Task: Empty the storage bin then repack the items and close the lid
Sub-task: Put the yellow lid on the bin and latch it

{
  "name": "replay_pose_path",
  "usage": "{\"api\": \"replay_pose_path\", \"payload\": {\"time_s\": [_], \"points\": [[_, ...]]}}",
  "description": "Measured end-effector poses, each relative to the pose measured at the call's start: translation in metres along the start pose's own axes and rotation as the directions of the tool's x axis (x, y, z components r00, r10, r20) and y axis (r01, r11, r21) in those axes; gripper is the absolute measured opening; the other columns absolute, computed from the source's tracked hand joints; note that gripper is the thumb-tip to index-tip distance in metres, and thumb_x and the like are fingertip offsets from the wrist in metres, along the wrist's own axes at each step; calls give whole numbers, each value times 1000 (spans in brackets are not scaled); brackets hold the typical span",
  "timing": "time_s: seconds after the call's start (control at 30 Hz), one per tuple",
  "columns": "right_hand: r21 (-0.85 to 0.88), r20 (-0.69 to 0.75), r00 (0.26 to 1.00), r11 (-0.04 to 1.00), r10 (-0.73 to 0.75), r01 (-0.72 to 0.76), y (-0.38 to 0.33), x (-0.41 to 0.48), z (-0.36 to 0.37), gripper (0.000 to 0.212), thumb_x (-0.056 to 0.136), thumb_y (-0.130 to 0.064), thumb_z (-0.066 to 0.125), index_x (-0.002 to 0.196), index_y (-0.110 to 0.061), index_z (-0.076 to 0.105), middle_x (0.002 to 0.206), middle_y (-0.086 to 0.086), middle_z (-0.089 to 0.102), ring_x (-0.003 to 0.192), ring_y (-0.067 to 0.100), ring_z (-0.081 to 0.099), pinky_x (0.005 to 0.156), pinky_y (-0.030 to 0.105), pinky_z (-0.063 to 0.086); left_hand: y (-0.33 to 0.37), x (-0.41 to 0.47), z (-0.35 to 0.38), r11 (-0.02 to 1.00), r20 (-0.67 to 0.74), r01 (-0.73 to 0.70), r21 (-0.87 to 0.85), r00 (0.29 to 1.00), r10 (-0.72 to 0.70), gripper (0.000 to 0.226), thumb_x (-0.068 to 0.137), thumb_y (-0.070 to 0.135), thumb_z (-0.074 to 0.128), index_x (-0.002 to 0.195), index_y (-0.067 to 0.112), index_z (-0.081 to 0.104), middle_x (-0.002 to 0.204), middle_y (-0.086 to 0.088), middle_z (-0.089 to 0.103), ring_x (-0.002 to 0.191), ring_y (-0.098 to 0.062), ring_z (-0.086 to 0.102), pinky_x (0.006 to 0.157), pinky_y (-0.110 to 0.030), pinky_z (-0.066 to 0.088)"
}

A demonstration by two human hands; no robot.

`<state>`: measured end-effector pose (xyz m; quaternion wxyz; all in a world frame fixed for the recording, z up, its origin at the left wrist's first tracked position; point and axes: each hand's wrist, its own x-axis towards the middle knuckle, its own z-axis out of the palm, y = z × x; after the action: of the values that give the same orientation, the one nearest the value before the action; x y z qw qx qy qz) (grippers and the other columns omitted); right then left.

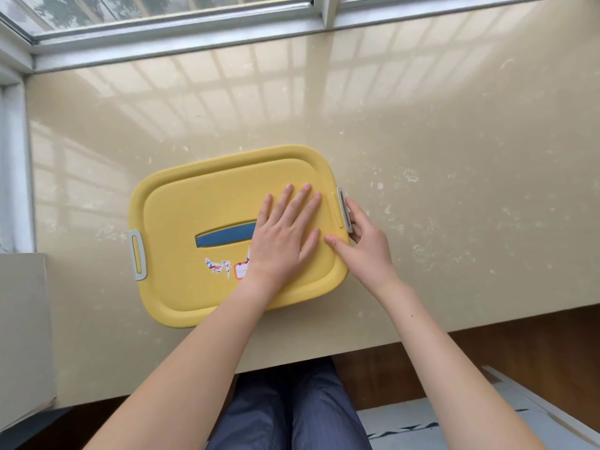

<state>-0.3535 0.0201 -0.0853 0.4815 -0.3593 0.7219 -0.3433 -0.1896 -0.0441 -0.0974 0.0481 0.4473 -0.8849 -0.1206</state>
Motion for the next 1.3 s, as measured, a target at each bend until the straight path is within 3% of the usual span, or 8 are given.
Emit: {"api": "replay_pose_path", "payload": {"time_s": [0.13,0.23,0.33,0.47,0.57,0.67,0.8,1.3], "points": [[21,-53,999,1000,-9,10,-3,-3,5,77,82,-10,75,149,-19,38,142,-11,49,131,7,49,111,35,40,0,0,0,1000,-15,1,-9,1000,-1,58,99,46,37,152,25,32,160,4,28,149,-23,17,121,-47,13],[63,-126,992,998,4,4,-10,-1,7,61,84,-10,74,139,-16,49,121,-18,59,114,-3,58,102,23,45,0,0,0,1000,-17,1,-18,1000,-1,57,99,46,37,152,26,32,160,4,28,150,-22,17,120,-47,13],[196,-222,972,980,75,-31,-18,7,9,42,85,-5,73,123,-11,57,105,-8,67,102,6,67,92,21,52,-1,-1,1,1000,-22,-2,-22,1000,1,57,99,45,38,152,26,32,160,4,28,150,-22,17,120,-47,14],[199,-223,969,978,108,-63,-24,12,13,55,84,-5,72,136,-8,54,114,-6,64,96,-6,64,90,14,49,-1,0,1,1000,-39,0,-30,999,-1,56,99,45,40,152,26,33,159,4,30,149,-22,18,120,-47,15],[104,-251,967,994,42,-16,-24,10,14,44,85,-5,70,128,-8,62,104,-21,67,92,-8,66,91,19,52,-1,0,0,998,-62,0,-61,998,-4,56,98,45,41,150,26,36,158,5,32,149,-22,19,120,-47,15],[-66,-285,956,997,-62,45,-24,5,19,36,88,-13,67,124,-10,64,110,0,73,102,19,68,94,35,52,-2,-1,1,996,-80,-3,-90,997,-4,56,96,44,44,149,25,39,157,6,33,149,-21,20,120,-46,15],[-278,-343,922,957,-179,82,-20,2,30,43,93,-16,63,135,-4,57,129,12,65,115,28,62,96,29,41,-2,-1,0,994,-75,2,-108,997,-10,59,94,41,46,149,24,39,157,6,33,149,-20,20,120,-46,15],[-360,-444,837,919,-319,160,-15,-1,42,48,82,-9,75,126,5,62,119,20,68,99,33,70,87,27,44,0,0,-2,995,-68,6,-103,998,-13,60,92,40,47,149,23,40,157,6,34,148,-21,22,119,-48,16]]}}
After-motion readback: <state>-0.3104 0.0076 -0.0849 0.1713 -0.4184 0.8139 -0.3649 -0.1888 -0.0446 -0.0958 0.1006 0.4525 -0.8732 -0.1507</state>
